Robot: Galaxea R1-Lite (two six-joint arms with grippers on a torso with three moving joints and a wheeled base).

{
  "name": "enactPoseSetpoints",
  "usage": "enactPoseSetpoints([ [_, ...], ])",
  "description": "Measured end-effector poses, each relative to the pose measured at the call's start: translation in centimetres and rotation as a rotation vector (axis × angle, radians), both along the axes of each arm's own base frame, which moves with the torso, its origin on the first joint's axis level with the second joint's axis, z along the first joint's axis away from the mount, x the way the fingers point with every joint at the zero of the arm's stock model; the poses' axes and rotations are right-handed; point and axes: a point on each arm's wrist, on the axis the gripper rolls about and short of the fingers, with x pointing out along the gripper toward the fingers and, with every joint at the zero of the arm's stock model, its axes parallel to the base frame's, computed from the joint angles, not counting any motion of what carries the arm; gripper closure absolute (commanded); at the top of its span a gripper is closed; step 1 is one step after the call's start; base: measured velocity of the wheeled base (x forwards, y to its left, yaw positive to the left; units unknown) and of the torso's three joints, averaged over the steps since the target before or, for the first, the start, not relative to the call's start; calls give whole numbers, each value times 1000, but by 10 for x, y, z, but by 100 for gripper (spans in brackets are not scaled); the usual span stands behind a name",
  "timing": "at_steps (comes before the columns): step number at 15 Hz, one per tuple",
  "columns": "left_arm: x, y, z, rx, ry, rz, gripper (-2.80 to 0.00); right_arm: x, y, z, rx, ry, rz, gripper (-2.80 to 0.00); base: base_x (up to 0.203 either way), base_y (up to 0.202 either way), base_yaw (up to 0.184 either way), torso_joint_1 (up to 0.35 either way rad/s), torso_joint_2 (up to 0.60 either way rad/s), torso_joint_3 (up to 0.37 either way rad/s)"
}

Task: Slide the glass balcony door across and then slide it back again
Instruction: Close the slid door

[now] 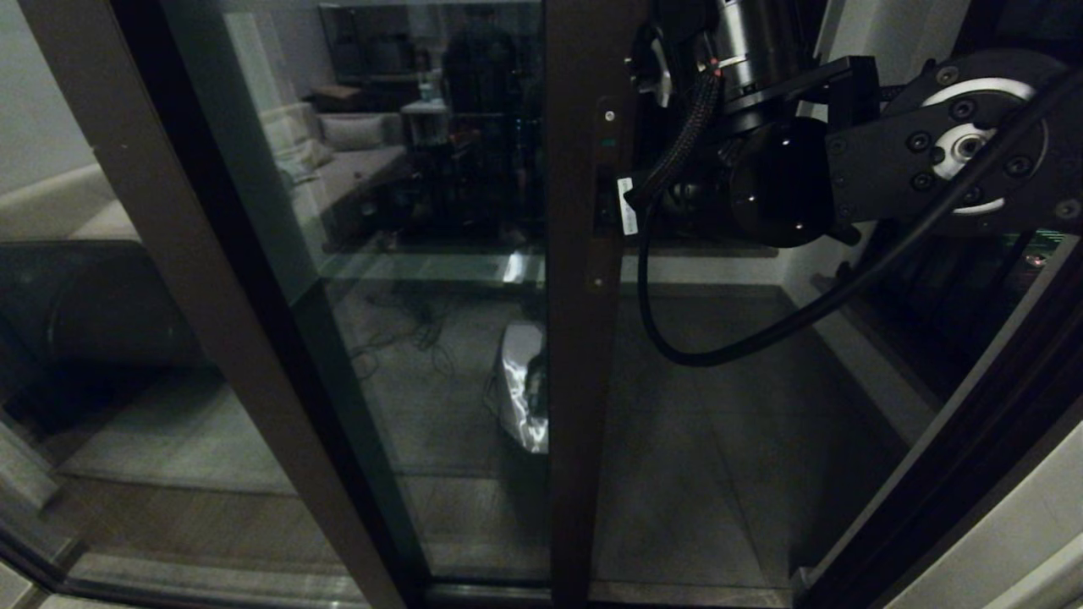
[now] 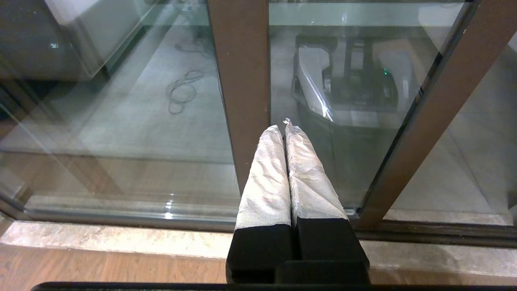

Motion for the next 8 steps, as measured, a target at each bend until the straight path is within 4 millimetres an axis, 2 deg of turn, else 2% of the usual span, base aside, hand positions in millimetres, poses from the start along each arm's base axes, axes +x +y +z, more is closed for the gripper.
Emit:
enactPoseSetpoints([
  [8, 0, 0, 0, 0, 0, -1, 0, 18, 1, -10, -10, -15, -23, -280, 0, 0, 0, 0, 0, 0],
])
